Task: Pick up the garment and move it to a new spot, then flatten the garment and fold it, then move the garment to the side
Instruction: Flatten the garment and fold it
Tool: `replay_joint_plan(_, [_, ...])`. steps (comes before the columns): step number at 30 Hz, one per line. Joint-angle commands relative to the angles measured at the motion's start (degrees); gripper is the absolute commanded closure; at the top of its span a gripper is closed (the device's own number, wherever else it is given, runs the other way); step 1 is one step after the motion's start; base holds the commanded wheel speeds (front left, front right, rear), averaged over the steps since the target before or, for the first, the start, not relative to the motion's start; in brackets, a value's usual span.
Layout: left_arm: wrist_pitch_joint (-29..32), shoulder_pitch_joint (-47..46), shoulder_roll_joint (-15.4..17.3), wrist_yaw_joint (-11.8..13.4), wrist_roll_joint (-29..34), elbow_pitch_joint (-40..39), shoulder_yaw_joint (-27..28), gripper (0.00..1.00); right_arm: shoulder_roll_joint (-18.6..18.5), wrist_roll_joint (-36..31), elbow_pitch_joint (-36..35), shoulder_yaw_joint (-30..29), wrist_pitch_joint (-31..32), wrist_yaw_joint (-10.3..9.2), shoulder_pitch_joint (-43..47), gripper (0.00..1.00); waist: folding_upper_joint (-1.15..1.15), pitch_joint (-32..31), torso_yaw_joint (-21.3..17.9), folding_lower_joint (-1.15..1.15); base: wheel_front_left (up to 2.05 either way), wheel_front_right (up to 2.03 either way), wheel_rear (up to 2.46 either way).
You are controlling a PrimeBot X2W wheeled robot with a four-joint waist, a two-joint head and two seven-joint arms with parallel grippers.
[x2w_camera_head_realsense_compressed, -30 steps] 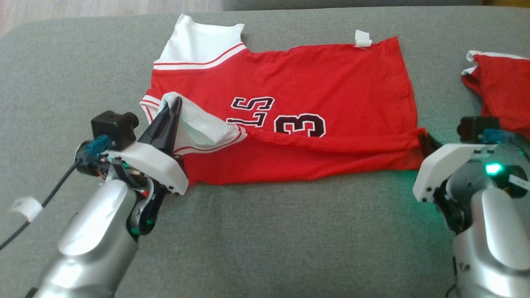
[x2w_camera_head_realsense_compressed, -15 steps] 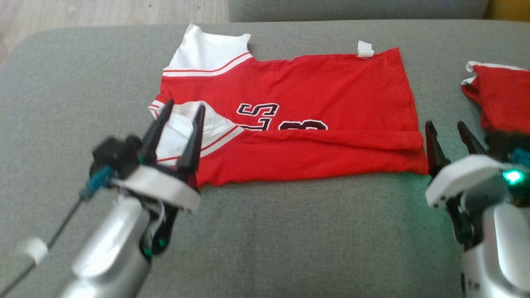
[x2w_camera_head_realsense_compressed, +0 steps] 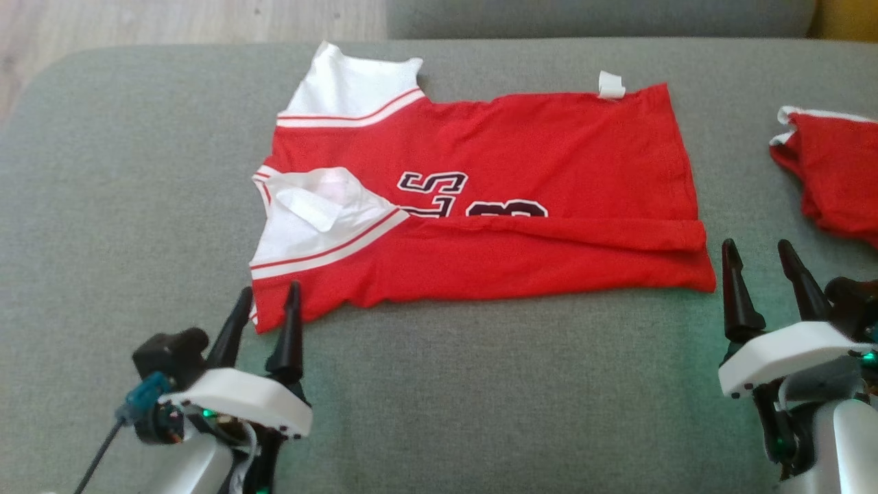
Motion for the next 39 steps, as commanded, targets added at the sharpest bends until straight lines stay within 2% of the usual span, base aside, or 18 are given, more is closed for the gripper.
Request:
replay_joint_plan(1, [0.1, -2.1, 1.0, 0.5, -0.4, -1.1, 2.8, 0.0, -0.3, 0.2, -2.5, 1.5, -0.5, -0.04, -1.3, 0.0, 0.0, 0.8, -0.4, 0.01, 0.0, 0.0, 0.0])
replay_joint_plan(9, [3.2, -3.2, -0.2, 2.8, -4.9, 4.7, 6.0, 0.0, -0.3, -0.6, -2.0, 3.2, 0.2, -0.04, -4.2, 0.0, 0.0, 5.0, -2.2, 0.01, 0.0, 0.0, 0.0])
replay_joint_plan(14, [5.6, -4.1, -0.9, 2.8, -6.4, 7.1, 5.7, 0.0, -0.3, -0.8, 0.4, 3.6, 0.9, -0.04, -5.6, 0.0, 0.0, 6.6, -2.7, 0.01, 0.0, 0.0, 0.0])
replay_joint_plan(15, [5.9, -4.3, -1.1, 2.7, -6.6, 7.4, 5.6, 0.18, -0.3, -0.9, 1.1, 3.6, 1.1, -0.04, -5.9, 0.0, 0.0, 6.9, -2.7, 0.01, 0.0, 0.0, 0.0])
replay_joint_plan(16, [6.0, -4.5, -1.2, 2.5, -6.7, 7.5, 5.5, 0.42, -0.3, -0.8, 2.0, 3.5, 1.2, -0.04, -6.2, 0.0, 0.0, 7.1, -2.7, 0.01, 0.0, 0.0, 0.0])
replay_joint_plan(17, [6.0, -4.7, -1.3, 2.3, -6.7, 7.7, 5.4, 0.62, -0.3, -0.9, 2.8, 3.4, 1.2, -0.04, -6.5, 0.0, 0.0, 7.2, -2.6, 0.01, 0.0, 0.0, 0.0])
replay_joint_plan(19, [5.8, -5.1, -1.6, 2.0, -6.7, 7.9, 5.3, 0.91, -0.3, -1.1, 4.7, 3.3, 1.2, -0.04, -7.2, 0.0, 0.0, 7.5, -2.4, 0.01, 0.0, 0.0, 0.0])
replay_joint_plan(20, [5.6, -5.3, -1.7, 1.8, -6.7, 8.0, 5.2, 1.0, -0.3, -0.9, 5.7, 3.3, 1.1, -0.04, -7.7, 0.0, 0.0, 7.6, -2.3, 0.01, 0.0, 0.0, 0.0])
replay_joint_plan(27, [3.4, -6.5, -2.5, 1.0, -6.1, 8.0, 5.1, 1.0, -0.3, -1.1, 12.3, 3.7, 4.2, -0.04, -8.9, 0.0, 0.0, 7.8, -1.3, 0.01, 0.0, 0.0, 0.0])
replay_joint_plan(28, [3.0, -6.6, -2.5, 0.9, -6.0, 7.9, 5.2, 1.0, -0.3, -0.8, 13.1, 4.0, 5.0, -0.04, -8.9, 0.07, 0.0, 7.7, -1.2, 0.01, 0.0, 0.0, 0.0])
replay_joint_plan(29, [2.6, -6.7, -2.5, 0.8, -5.8, 7.8, 5.3, 1.0, -0.3, -0.2, 13.8, 4.2, 5.6, -0.04, -8.9, 0.44, 0.0, 7.7, -1.1, 0.01, 0.0, 0.0, 0.0])
replay_joint_plan(32, [1.3, -7.0, -2.4, 0.4, -5.4, 7.1, 5.4, 1.0, -0.3, 2.2, 14.6, 4.3, 5.9, -0.04, -9.2, 1.0, 0.0, 7.3, -0.9, 0.01, 0.0, 0.0, 0.0])
replay_joint_plan(39, [-0.2, -8.0, -1.2, 0.2, -4.0, 3.0, 5.7, 1.0, -0.3, 5.1, 12.3, 2.6, 5.9, -0.04, -11.8, 1.0, 0.0, 5.1, -0.9, 0.01, 0.0, 0.0, 0.0])
